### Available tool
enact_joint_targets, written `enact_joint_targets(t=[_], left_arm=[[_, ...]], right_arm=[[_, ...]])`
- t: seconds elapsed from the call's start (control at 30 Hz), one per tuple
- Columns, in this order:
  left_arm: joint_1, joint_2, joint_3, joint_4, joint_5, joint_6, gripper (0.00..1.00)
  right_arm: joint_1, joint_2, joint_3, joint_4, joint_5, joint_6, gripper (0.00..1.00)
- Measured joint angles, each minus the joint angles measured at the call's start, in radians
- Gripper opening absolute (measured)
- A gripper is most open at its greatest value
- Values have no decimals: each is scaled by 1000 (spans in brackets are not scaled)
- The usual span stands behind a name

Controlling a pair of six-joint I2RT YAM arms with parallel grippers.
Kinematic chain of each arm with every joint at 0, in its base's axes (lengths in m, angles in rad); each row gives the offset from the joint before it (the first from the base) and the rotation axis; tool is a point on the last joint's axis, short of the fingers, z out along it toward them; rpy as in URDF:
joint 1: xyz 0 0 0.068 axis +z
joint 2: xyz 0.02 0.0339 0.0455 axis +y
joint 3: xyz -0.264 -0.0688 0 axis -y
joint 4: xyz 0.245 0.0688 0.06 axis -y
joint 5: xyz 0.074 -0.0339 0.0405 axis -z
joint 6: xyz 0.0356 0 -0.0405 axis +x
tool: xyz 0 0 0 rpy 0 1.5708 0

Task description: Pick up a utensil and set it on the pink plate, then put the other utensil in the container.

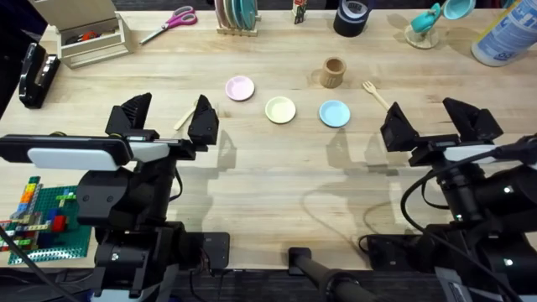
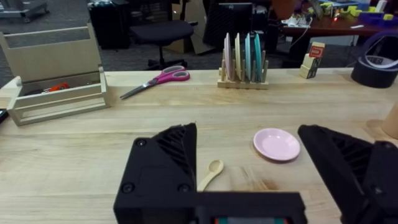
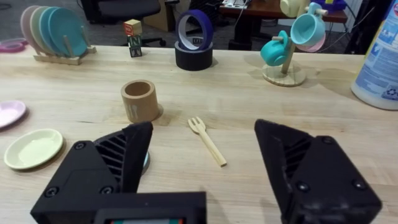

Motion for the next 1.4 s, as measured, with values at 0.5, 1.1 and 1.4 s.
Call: enact_joint_targets(t=[0.5,1.1,1.4], left_arm=[[0,0,0,0,0,0,995],[0,0,0,7,27,3,993],[0,0,149,-159,31,17,993]], right_arm=[[0,0,0,-4,0,0,998],[0,0,0,2,-1,0,996],[0,2,140,-222,-8,-4,996]])
